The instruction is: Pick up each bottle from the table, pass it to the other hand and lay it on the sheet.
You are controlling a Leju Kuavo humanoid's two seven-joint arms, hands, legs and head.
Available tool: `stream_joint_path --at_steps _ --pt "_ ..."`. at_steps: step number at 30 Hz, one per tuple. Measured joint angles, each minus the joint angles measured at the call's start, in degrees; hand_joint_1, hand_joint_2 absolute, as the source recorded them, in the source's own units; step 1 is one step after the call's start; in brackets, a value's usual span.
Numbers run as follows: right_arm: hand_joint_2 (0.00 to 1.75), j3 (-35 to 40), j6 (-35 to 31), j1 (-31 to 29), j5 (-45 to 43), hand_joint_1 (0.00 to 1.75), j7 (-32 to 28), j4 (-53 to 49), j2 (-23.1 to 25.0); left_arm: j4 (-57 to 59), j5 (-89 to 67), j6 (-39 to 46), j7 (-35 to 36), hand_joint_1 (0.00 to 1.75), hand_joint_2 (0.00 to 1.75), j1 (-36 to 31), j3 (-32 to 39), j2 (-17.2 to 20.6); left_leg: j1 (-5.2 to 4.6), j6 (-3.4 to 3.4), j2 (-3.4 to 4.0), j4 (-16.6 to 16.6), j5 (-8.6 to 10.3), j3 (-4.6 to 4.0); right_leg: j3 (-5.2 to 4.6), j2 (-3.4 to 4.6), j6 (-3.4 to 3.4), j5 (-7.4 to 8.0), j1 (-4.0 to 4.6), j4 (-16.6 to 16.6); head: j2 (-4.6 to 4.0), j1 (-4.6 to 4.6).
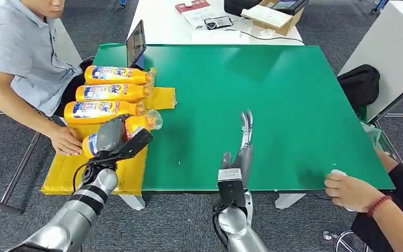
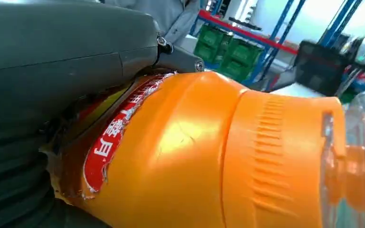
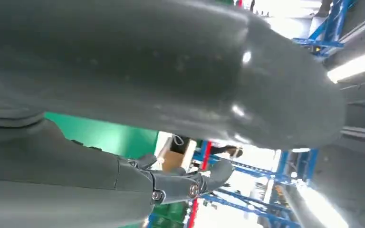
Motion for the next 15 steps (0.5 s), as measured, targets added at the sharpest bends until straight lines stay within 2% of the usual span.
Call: stream_joint_path --at_steps 2,3,4,5,6,9,10,11,12,15 --pt "0.00 -0.02 1.16 -0.04 -0.79 0.00 0.15 0.55 0.00 3.34 -4.41 -1.43 4.35 1.75 1.75 -2.15 -1.12 0.09 0.00 0.01 0.00 0.00 0.01 0.00 0.02 -0.01 0.01 0.00 0.00 0.00 0.00 0.00" --pt "0.00 -0.02 1.53 -0.06 -0.92 0.00 0.26 0.77 0.00 4.34 -5.57 -2.26 5.55 1.69 1.75 -2.81 -1.40 0.11 0.00 0.01 -0.01 0.00 0.01 0.00 0.04 -0.01 0.01 0.00 0.00 0.01 0.00 0.00" --pt "0.00 -0.02 2.28 -0.10 -1.27 0.00 0.53 1.34 0.00 6.40 -7.41 -4.16 7.75 1.73 1.75 -4.03 -2.02 0.20 0.00 0.01 -0.01 0.00 0.01 0.00 0.04 -0.01 0.01 0.01 0.00 0.02 0.00 0.00" --pt "0.00 -0.02 2.56 -0.11 -1.42 0.00 0.63 1.60 0.00 7.22 -7.79 -4.98 8.49 1.71 1.75 -4.40 -2.23 0.24 0.00 0.01 -0.01 0.00 0.01 0.00 0.04 -0.01 0.01 0.01 0.00 0.02 0.00 0.00" --pt "0.00 -0.02 2.91 -0.13 -1.60 0.00 0.68 1.90 0.00 8.18 -8.05 -5.98 9.08 1.61 1.75 -4.89 -2.38 0.31 0.00 0.00 -0.01 0.00 0.00 0.00 0.04 0.00 0.01 0.01 0.00 0.02 0.00 0.02" --pt "0.00 -0.11 4.33 -0.25 -2.14 0.00 1.03 3.35 0.00 11.68 -7.66 -9.53 9.43 1.61 1.75 -6.57 -2.54 0.50 0.00 0.00 -0.01 0.00 -0.01 0.00 0.04 -0.01 0.01 -0.01 0.00 0.02 0.00 0.02" --pt "0.00 -0.15 4.72 -0.37 -2.39 0.00 1.18 3.74 0.00 12.53 -7.73 -10.18 9.67 1.45 1.75 -6.98 -2.62 0.54 0.00 0.00 -0.01 -0.01 -0.01 -0.01 0.04 -0.01 0.01 -0.01 0.00 0.02 0.00 -0.02" --pt "0.00 -0.20 5.18 -0.53 -2.52 0.00 1.38 4.18 0.00 13.13 -8.06 -10.67 9.96 0.33 1.75 -7.26 -2.71 0.55 0.00 -0.01 -0.01 -0.01 -0.02 0.00 0.04 0.00 0.01 -0.01 0.00 0.02 0.00 0.00" --pt "0.00 -0.28 5.46 -0.65 -2.60 0.00 1.46 4.59 0.00 13.64 -8.47 -10.86 10.17 0.00 1.75 -7.39 -2.78 0.55 0.00 -0.01 0.00 -0.02 -0.02 0.00 0.04 0.00 0.00 -0.01 0.00 0.01 0.00 -0.02" --pt "0.00 -0.54 6.54 -0.99 -2.73 0.00 1.53 5.73 0.00 14.85 -9.85 -11.56 10.74 0.00 1.75 -7.47 -3.28 0.52 0.00 -0.01 0.02 -0.02 -0.02 0.03 0.03 0.01 0.00 -0.01 0.00 0.01 0.00 0.02"
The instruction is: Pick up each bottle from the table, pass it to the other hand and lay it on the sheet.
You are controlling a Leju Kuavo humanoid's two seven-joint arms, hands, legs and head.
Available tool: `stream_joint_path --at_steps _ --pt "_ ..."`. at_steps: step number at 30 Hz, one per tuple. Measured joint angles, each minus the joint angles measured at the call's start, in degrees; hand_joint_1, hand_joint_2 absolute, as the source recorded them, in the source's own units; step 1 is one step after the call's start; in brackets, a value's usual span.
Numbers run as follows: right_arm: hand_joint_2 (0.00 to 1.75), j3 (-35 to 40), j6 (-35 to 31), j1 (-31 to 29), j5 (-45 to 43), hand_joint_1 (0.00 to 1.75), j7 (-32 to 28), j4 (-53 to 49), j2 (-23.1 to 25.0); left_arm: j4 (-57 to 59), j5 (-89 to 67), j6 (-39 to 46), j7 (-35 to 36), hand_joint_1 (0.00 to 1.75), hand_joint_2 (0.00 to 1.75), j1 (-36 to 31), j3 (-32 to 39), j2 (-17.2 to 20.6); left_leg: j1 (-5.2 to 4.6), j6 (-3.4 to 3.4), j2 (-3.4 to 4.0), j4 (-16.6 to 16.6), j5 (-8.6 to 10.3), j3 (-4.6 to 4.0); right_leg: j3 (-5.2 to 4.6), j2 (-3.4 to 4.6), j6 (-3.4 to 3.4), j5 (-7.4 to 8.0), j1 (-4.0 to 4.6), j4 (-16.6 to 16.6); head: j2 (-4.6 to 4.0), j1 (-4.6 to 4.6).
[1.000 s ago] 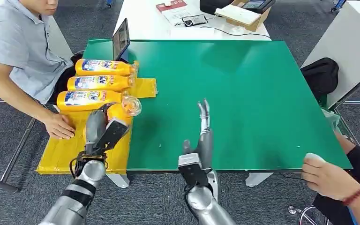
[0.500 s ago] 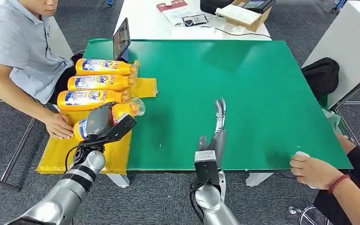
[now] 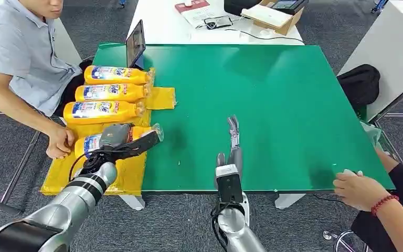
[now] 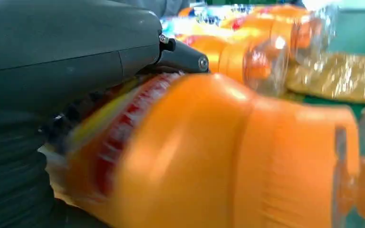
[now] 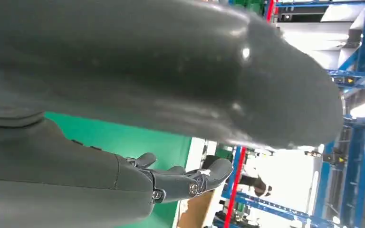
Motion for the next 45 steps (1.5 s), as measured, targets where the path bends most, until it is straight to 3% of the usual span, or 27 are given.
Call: stream_joint_path --at_steps 8,9,18,31,32,41,43,45 --pt "0.00 -0.13 2.25 -0.78 0.00 0.00 -0.04 2.30 0.00 1.27 6.50 -10.66 -6.17 0.00 1.75 -0.46 0.72 -0.26 0.01 0.00 -0.09 -0.01 0.01 0.20 0.28 -0.08 -0.01 -0.04 0.00 0.01 0.00 -0.02" --pt "0.00 -0.13 2.39 -0.94 0.00 0.00 -0.09 2.56 0.00 1.27 7.99 -11.95 -7.31 0.00 0.00 -0.60 1.23 -0.26 0.00 0.00 -0.09 -0.02 0.01 0.25 0.34 -0.08 -0.01 -0.04 0.00 0.01 0.00 0.00" --pt "0.00 -0.48 2.95 -2.36 -1.20 0.00 -1.51 5.75 0.00 0.00 28.69 -25.78 -22.15 0.00 0.00 1.22 10.34 -1.95 -0.06 0.01 -0.13 -0.02 0.00 0.55 0.63 -0.09 -0.01 -0.05 -0.09 -0.01 0.00 -0.02" --pt "0.00 -3.24 1.05 0.47 1.33 0.00 -1.51 3.30 -0.98 -24.07 46.56 -19.24 -26.99 0.00 0.00 15.97 9.31 -6.16 -0.06 0.01 -0.05 0.01 0.00 0.17 0.20 -0.04 0.01 -0.03 -0.07 -0.01 0.00 -0.04" --pt "0.00 -3.35 1.05 0.63 1.35 0.00 -1.51 3.02 -1.03 -25.40 46.67 -19.22 -26.97 0.00 1.75 16.48 9.16 -6.30 -0.06 0.01 -0.04 0.01 0.00 0.17 0.19 -0.03 0.01 -0.03 -0.07 -0.01 0.00 -0.02" --pt "0.00 -3.63 0.63 1.08 1.53 0.00 -1.46 2.25 -1.25 -29.81 49.42 -19.15 -28.46 0.00 1.75 18.17 8.35 -6.60 -0.06 0.01 -0.04 0.01 0.00 0.15 0.16 -0.03 0.01 -0.03 -0.07 -0.01 0.00 -0.04" --pt "0.00 -5.69 -0.68 2.69 3.41 0.00 -1.46 -0.52 -2.34 -39.87 55.65 -19.15 -29.46 0.00 1.75 22.17 6.49 -7.15 -0.06 0.03 -0.05 0.01 -0.02 0.12 0.15 -0.03 0.01 -0.03 -0.08 -0.02 0.00 -0.02" --pt "0.00 -6.36 -0.74 3.04 3.58 0.00 -1.49 -1.38 -2.73 -42.52 56.28 -18.38 -29.77 0.00 1.75 23.11 6.03 -7.26 -0.07 0.03 -0.04 0.01 -0.02 0.12 0.15 -0.03 0.01 -0.03 -0.08 -0.03 0.00 0.00"
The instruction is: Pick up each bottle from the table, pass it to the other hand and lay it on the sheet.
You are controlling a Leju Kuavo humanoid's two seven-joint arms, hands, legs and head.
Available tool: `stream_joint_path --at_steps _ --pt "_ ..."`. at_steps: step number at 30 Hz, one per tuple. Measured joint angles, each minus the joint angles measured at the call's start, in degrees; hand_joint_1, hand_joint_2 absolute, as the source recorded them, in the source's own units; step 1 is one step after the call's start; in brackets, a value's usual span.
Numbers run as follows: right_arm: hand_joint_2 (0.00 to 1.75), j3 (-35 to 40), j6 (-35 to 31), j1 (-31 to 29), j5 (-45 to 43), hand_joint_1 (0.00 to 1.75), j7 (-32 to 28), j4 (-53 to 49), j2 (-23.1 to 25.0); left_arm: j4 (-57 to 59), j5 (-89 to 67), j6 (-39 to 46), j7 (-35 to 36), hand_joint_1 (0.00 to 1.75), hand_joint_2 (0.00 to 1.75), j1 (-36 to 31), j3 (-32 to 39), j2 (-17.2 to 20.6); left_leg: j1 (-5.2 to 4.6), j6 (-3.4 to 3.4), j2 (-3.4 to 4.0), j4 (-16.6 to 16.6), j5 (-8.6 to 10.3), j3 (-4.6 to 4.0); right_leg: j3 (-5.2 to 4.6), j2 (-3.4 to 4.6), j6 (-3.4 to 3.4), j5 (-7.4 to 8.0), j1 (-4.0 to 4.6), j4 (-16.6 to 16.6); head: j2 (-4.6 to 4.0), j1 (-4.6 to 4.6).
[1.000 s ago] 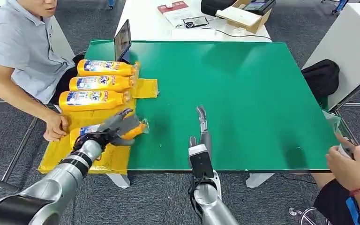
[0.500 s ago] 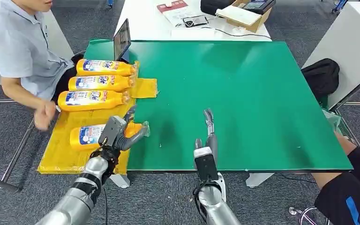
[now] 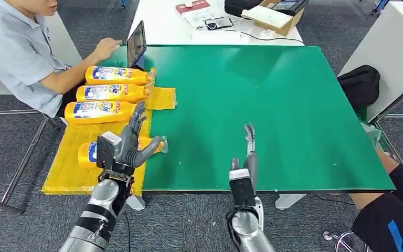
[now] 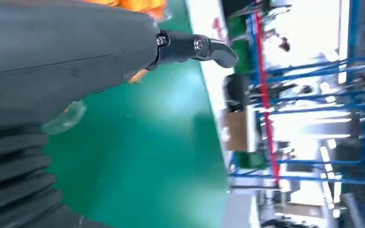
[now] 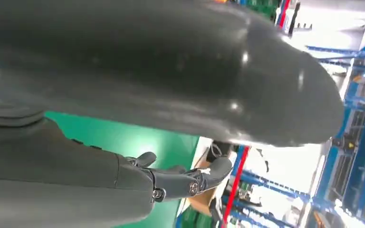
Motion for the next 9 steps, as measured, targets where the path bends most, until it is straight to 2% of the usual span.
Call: stream_joint_path --at_steps 3,9 --pt "0.00 -1.51 -0.94 0.63 0.83 0.00 -0.28 -1.68 -0.28 -4.77 0.41 3.69 -1.95 0.00 1.75 1.90 -1.40 -0.02 0.00 0.00 0.00 0.00 0.00 0.00 0.00 0.00 0.00 0.00 0.00 0.00 0.00 -0.04" --pt "0.00 -2.88 -1.18 1.13 1.55 0.00 -0.37 -2.82 -0.57 -9.88 4.42 5.24 -3.12 0.00 1.75 4.40 -2.45 -0.68 0.01 0.00 0.01 -0.01 -0.01 0.01 -0.01 0.01 0.00 0.00 0.02 0.00 0.00 -0.04"
